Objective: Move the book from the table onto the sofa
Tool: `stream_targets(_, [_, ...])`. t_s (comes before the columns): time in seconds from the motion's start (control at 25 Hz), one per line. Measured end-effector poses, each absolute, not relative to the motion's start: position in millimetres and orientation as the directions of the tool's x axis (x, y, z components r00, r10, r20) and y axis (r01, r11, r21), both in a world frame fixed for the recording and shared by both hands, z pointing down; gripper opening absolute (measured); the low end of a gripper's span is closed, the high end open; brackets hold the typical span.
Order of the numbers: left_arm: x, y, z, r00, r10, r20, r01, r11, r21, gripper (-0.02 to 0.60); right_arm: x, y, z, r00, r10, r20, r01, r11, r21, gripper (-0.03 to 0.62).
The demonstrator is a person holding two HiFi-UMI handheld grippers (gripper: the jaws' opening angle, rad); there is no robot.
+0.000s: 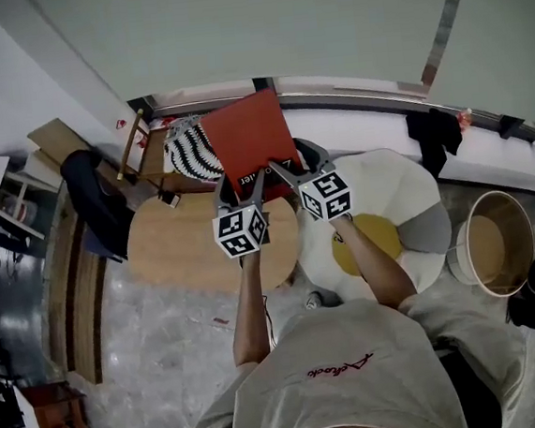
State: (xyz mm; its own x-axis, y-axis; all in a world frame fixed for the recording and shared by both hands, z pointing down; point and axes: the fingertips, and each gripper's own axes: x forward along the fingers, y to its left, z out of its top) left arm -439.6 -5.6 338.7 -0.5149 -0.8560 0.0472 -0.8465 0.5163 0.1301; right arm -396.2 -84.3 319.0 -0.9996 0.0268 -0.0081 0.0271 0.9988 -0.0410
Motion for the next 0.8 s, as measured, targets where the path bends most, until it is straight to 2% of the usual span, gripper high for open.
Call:
stream_targets(0.36, [-400,-83,352,-0.271,-0.961,0.057,-0.948,0.276,0.158,0.339,-337,-147,330,-0.972,-0.236,0.021,-0.236,0.971,-0.034,0.296])
stream_targets(0.8, [-296,-172,359,0.029,-0.998,0.063,-0.982,-0.016,0.187,0.339,-218,-215,335,-0.858,-0.512,0.047,-0.513,0.858,-0.026,0.296])
